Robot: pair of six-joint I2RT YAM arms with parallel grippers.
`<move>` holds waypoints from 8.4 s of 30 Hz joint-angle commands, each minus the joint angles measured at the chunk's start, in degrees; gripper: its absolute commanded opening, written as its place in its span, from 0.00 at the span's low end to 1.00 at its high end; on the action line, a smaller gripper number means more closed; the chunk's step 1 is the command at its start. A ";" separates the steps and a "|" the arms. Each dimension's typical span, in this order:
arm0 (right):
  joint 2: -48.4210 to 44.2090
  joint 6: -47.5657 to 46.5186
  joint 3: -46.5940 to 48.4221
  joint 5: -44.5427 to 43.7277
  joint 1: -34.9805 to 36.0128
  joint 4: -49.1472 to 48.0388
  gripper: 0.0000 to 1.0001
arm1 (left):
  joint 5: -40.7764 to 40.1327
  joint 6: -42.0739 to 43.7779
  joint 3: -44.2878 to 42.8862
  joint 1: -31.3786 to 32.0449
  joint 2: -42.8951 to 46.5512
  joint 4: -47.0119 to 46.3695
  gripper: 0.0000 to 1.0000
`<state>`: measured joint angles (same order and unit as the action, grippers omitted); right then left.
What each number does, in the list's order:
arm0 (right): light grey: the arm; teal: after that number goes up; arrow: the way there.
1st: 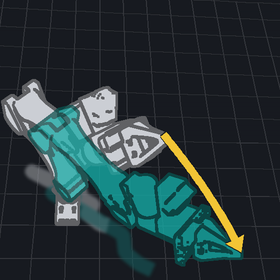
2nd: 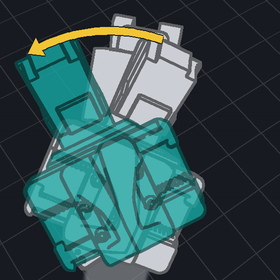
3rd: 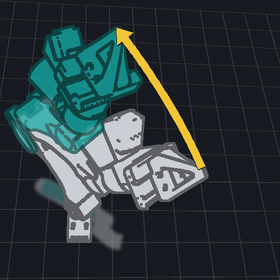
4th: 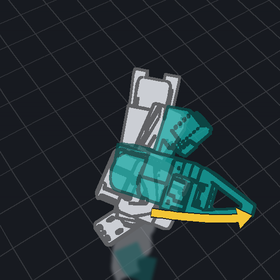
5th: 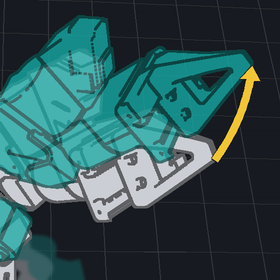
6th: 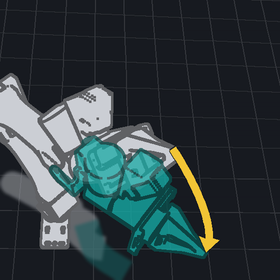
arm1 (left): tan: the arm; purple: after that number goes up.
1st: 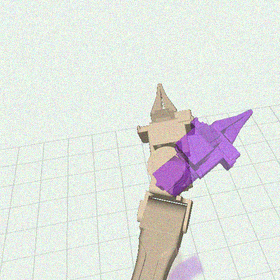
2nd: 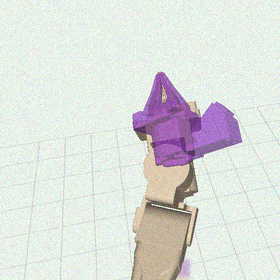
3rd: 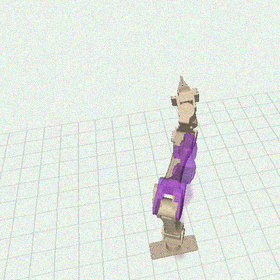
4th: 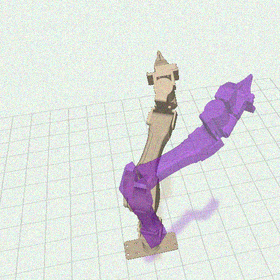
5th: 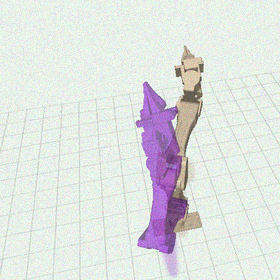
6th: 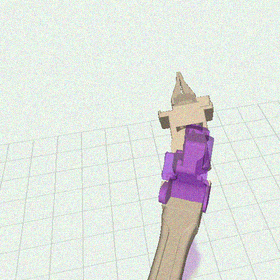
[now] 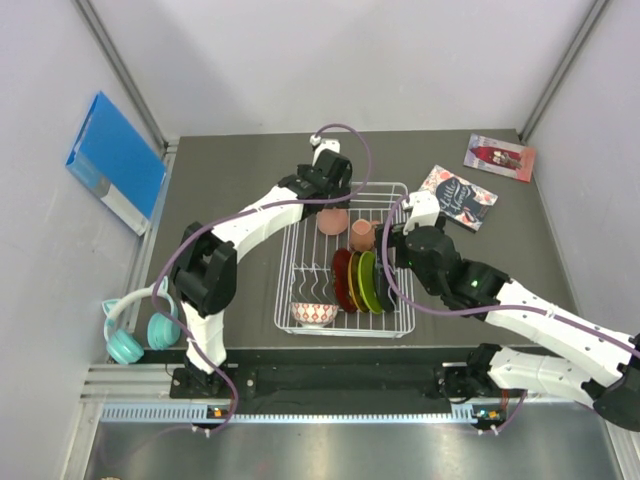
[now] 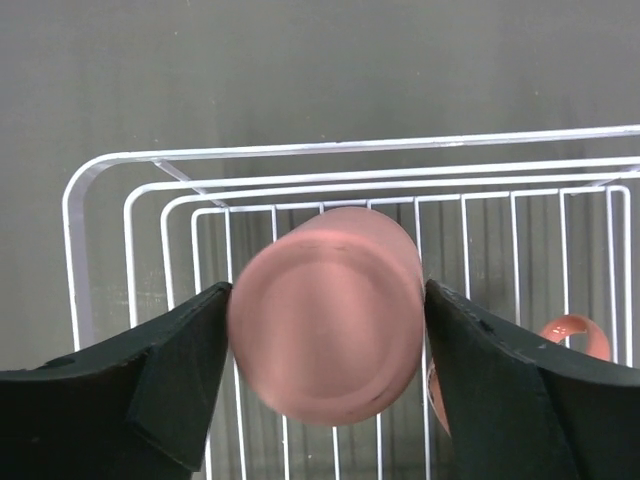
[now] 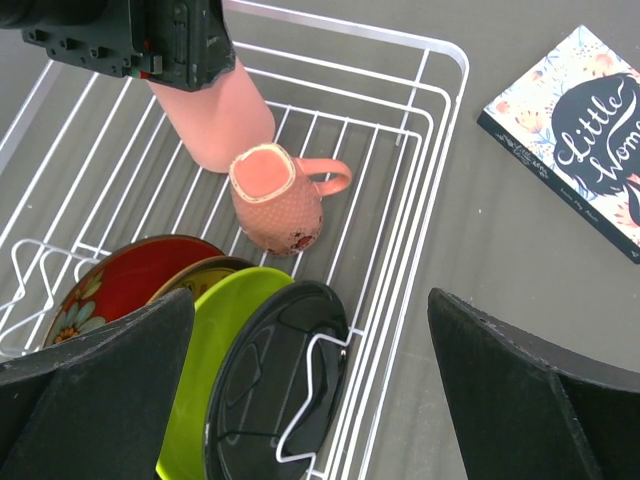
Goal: Unload the mixed dishes from the dish rack
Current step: Pick up the cup from the dish rack, then place the cup at the center of the board, then pick up the cup from the dish rack.
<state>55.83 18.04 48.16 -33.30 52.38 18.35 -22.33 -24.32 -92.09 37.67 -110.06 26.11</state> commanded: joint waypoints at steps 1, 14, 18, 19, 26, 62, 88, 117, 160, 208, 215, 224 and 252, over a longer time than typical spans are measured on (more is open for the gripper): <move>-0.20 -0.64 -0.09 -0.89 0.44 -2.53 1.00 | 0.01 0.85 -1.16 0.12 -0.24 -2.11 0.72; -1.34 0.24 0.27 -1.24 0.44 -1.39 1.00 | 0.62 1.55 -0.19 0.12 5.46 -0.28 0.00; -1.87 0.24 1.49 -1.50 0.44 -1.12 1.00 | -1.23 2.08 -1.42 0.12 10.56 0.88 0.00; -2.13 0.33 2.02 -1.77 0.53 -1.12 1.00 | -1.05 2.08 -1.42 0.12 13.18 0.70 0.00; -11.24 2.70 -0.42 -12.48 0.18 -8.13 1.00 | 14.11 -4.48 3.82 -2.15 25.94 -5.97 0.00; -8.29 20.80 -7.47 44.20 -20.21 -44.19 0.46 | 66.71 -64.28 41.56 -14.99 27.88 -101.96 0.00; -6.54 16.50 -5.10 43.49 -20.56 -40.67 0.54 | 67.50 -65.42 40.24 -14.64 25.16 -105.12 0.00; 12.43 18.07 35.57 6.61 -45.07 31.72 0.00 | 23.67 -27.63 31.81 -10.35 41.50 -15.68 0.99; 15.98 21.60 5.27 24.16 -71.28 22.34 0.00 | 17.23 -29.56 36.73 -8.93 40.46 -3.34 0.99; 8.50 20.89 13.35 30.84 -67.33 32.36 0.39 | 19.52 -30.18 34.26 -7.70 34.83 0.17 0.99; 8.68 20.89 13.10 29.35 -66.62 31.14 0.37 | 19.78 -29.56 33.30 -7.26 33.33 0.26 0.99; 4.55 21.95 14.24 25.21 -62.75 29.99 0.38 | 19.25 -29.30 32.77 -7.00 32.81 0.26 0.99; -11.71 11.32 3.97 26.35 -41.77 5.39 0.50 | 15.73 -22.18 26.97 -6.65 31.49 1.05 0.98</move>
<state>47.16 34.06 53.63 -7.25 5.28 31.99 -5.48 -49.58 -61.14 30.85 -77.67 27.31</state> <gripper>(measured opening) 0.470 0.983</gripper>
